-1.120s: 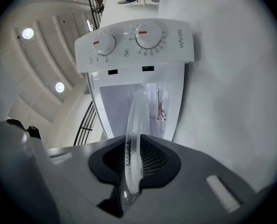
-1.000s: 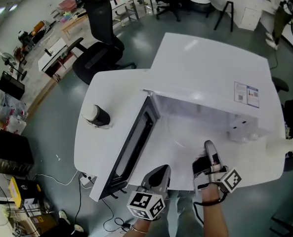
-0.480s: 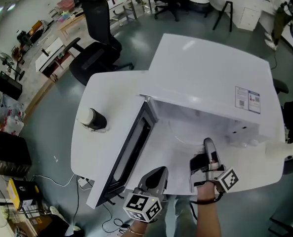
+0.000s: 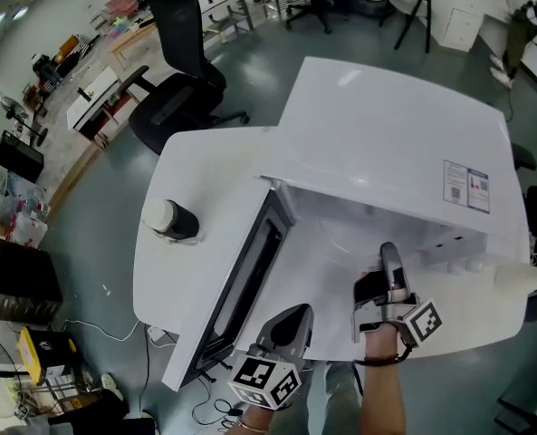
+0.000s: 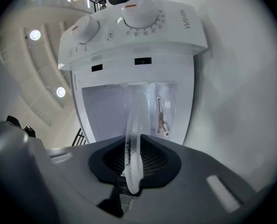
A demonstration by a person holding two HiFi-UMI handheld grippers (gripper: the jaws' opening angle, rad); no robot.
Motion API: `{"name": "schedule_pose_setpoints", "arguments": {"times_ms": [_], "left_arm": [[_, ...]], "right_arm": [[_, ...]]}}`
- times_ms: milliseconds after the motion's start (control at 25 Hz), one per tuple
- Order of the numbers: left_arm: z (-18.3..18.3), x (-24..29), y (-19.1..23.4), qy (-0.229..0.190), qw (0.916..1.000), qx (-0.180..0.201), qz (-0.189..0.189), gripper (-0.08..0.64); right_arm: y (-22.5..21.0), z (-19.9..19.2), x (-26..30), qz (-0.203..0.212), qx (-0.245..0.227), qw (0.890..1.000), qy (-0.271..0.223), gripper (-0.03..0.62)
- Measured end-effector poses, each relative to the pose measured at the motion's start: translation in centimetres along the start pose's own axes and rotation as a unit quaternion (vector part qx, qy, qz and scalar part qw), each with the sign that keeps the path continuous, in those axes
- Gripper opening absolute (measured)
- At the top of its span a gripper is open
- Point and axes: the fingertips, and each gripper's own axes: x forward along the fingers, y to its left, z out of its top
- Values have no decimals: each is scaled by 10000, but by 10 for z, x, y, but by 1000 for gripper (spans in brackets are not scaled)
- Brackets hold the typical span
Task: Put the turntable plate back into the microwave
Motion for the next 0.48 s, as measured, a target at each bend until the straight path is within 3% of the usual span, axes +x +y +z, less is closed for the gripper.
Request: {"name": "schedule_pose_setpoints", "arguments": {"times_ms": [480], "left_arm": [[1, 10, 8, 84, 9998, -154, -27, 0]], "right_arm": [[-10, 9, 21, -73, 165, 9995, -252, 58]]}}
